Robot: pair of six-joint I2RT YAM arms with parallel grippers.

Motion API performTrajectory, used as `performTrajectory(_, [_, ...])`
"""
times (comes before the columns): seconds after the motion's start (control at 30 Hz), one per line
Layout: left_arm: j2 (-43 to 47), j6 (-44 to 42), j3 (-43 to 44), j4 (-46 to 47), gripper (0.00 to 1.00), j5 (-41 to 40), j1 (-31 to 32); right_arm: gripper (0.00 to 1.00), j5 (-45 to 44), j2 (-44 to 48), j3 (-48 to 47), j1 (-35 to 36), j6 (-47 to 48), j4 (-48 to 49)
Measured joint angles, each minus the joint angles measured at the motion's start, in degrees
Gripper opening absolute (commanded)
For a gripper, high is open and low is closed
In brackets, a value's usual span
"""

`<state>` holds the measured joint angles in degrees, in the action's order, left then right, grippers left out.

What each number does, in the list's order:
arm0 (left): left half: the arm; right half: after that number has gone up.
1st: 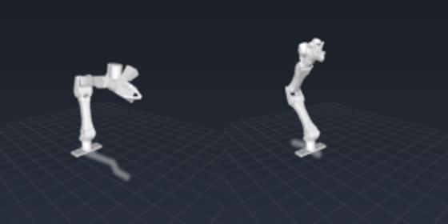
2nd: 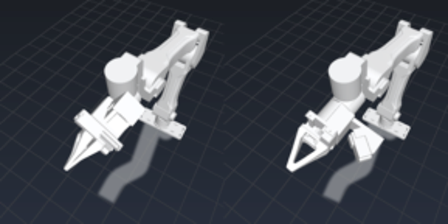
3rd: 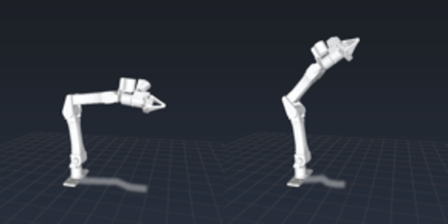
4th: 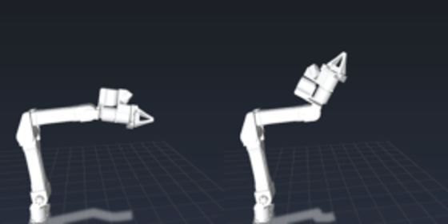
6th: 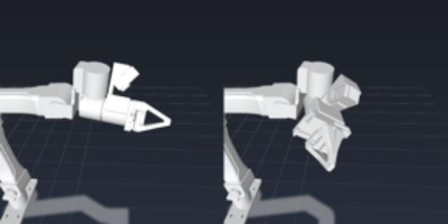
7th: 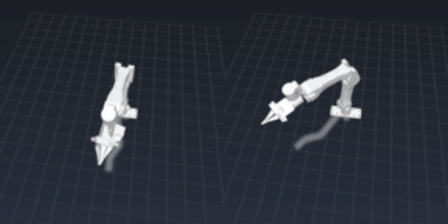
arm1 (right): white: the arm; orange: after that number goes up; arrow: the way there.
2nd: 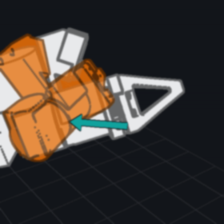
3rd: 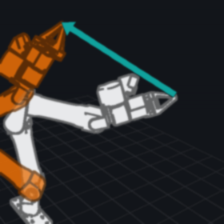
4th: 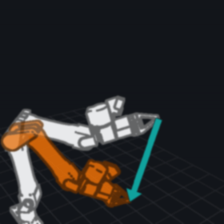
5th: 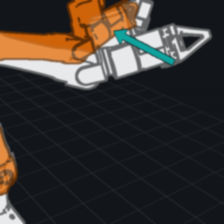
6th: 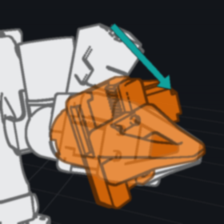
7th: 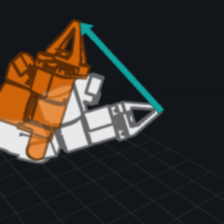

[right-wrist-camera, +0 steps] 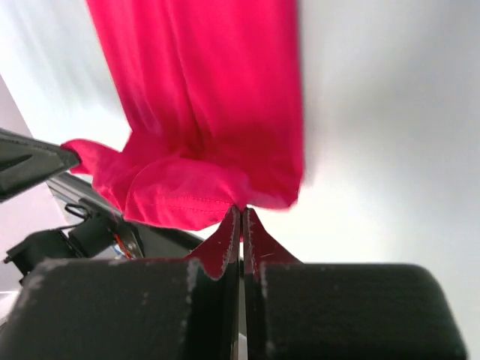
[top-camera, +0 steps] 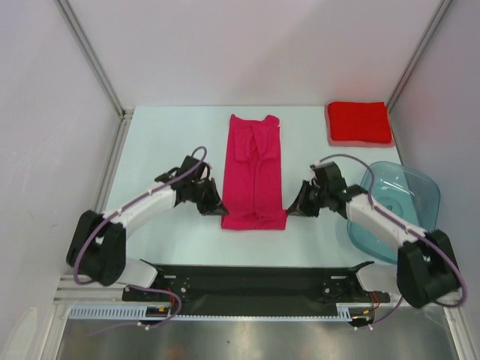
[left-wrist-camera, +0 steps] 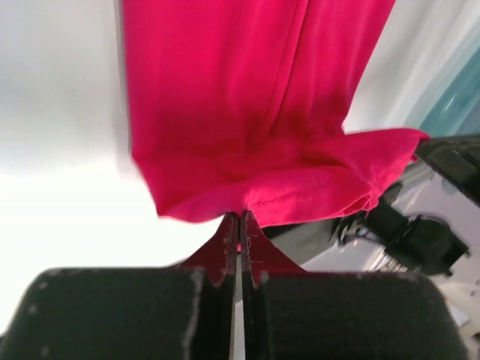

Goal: Fold and stack the t-shirts
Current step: Fold the tshirt

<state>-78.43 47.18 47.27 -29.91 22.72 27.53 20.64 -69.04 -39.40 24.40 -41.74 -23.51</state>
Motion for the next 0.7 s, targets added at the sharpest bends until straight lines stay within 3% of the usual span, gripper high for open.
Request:
performTrajectory(0.33, [-21.0,-7.39,22.58,-3.56,0.0,0.48,-7.28,0.0,5.66,-25.64,-24.06,-6.67,10.08,-1.84])
performTrajectory(0.7, [-34.42,-9.25,35.74,-5.4,0.0,3.02,-10.99,0.0,8.85,-40.96,-40.41,-10.19,13.07,-4.92])
